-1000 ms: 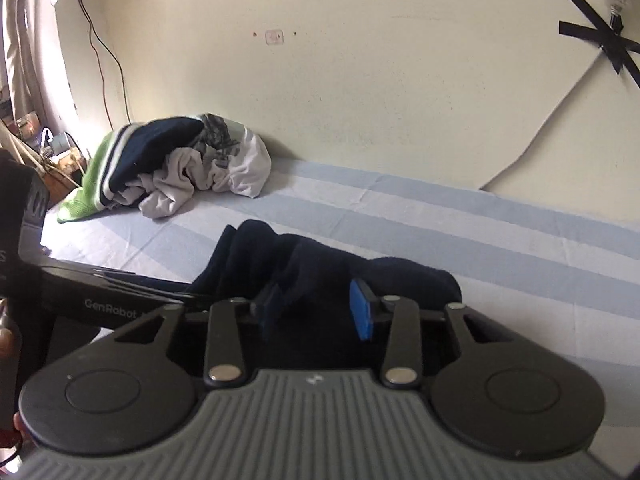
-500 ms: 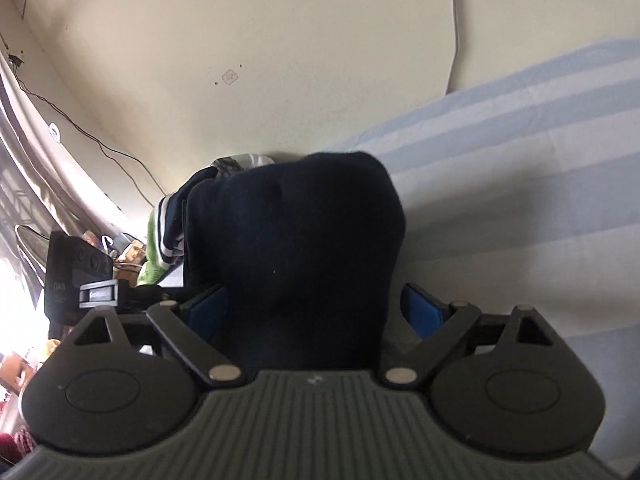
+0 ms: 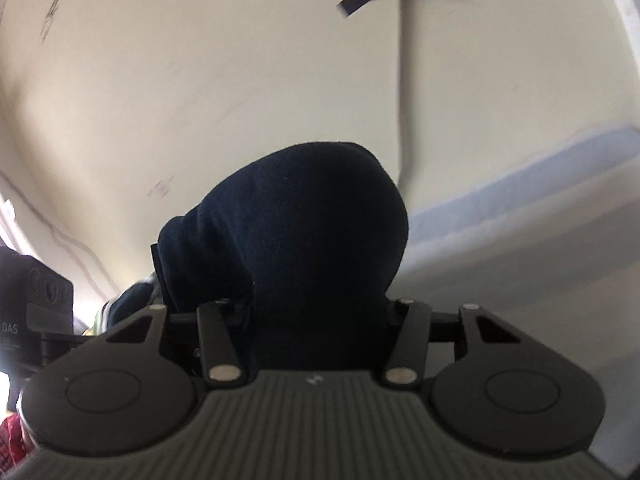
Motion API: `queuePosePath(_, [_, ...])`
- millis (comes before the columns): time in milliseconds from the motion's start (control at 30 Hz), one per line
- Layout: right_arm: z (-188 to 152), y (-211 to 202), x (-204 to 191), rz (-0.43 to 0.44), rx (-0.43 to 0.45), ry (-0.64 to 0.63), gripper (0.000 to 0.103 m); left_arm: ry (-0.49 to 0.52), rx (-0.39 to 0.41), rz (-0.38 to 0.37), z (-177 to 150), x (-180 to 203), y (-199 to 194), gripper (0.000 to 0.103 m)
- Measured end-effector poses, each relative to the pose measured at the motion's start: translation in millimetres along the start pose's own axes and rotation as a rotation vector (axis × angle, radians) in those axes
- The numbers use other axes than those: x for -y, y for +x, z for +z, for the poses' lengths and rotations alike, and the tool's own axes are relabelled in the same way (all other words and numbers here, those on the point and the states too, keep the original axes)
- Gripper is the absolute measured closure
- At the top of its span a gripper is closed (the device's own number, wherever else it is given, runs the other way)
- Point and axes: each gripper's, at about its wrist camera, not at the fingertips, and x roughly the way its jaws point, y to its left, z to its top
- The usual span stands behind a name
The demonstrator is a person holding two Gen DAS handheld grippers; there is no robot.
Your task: Fold small clothes
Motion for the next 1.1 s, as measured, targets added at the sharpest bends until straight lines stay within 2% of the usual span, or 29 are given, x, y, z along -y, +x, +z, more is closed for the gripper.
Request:
queuePosePath(67, [26.7, 9.0, 23.8, -0.086, 0.071, -0.010, 0.048, -0.001, 0.020, 0.035, 23.7, 15.0, 41.7, 0.027])
queuePosePath(133, [45.2, 23.0, 45.2, -0.213, 0.121, -0.032, 0.048, -0.021, 0.002, 0.087, 37.2, 22.3, 83.4, 0.026])
queuePosePath(167, [49.9, 30.8, 57.5, -0.276, 0.127, -0.018, 0.046, -0.034, -0.020, 0.118, 39.5, 22.8, 102.6, 0.027])
queuePosePath(200, [51.8, 40.5, 70.3, -0.332, 0.114, 0.011, 0.045, -0.049, -0.038, 0.128, 39.6, 21.2, 118.5, 0.023])
queuePosePath(233, [49.7, 46.5, 88.2, -0.374, 0.090, 0.055, 0.040, -0.068, -0.043, 0.114, 38.2, 18.6, 129.6, 0.020])
queuePosePath(267, [45.4, 49.6, 100.3, -0.388, 0.086, 0.111, 0.035, -0.083, -0.033, 0.106, 36.4, 17.4, 134.7, 0.013])
queuePosePath(300, [48.3, 47.0, 104.0, -0.370, 0.085, 0.149, 0.034, -0.075, -0.020, 0.111, 34.6, 18.5, 136.2, 0.011])
queuePosePath(367, [47.6, 46.1, 98.7, -0.358, 0.082, 0.101, 0.030, -0.027, 0.003, 0.128, 30.6, 23.1, 134.8, 0.009])
queuePosePath(500, [46.4, 48.4, 85.1, -0.415, 0.101, 0.056, 0.026, 0.011, 0.012, 0.168, 23.1, 26.8, 112.3, 0.011])
queuePosePath(567, [40.1, 31.5, 75.7, -0.496, 0.170, 0.044, 0.016, 0.029, 0.025, 0.205, 15.6, 28.7, 91.7, 0.011])
queuePosePath(633, [32.8, 11.5, 59.3, -0.581, 0.245, 0.007, 0.015, 0.058, 0.040, 0.231, 2.6, 29.3, 67.6, 0.011])
queuePosePath(667, [28.6, 1.6, 51.6, -0.595, 0.265, -0.003, 0.015, 0.071, 0.049, 0.253, -6.3, 28.8, 54.7, 0.010])
queuePosePath(767, [9.8, -33.7, 33.8, -0.588, 0.275, 0.034, 0.015, 0.102, 0.068, 0.298, -33.6, 25.6, 21.7, 0.010])
queuePosePath(900, [-33.0, -69.2, 2.6, -0.545, 0.235, 0.064, 0.015, 0.132, 0.090, 0.336, -76.5, 17.6, -21.9, 0.005])
queuePosePath(1100, [-97.7, -92.3, -47.9, -0.518, 0.201, 0.066, 0.014, 0.127, 0.085, 0.354, -128.3, 1.4, -69.2, 0.002])
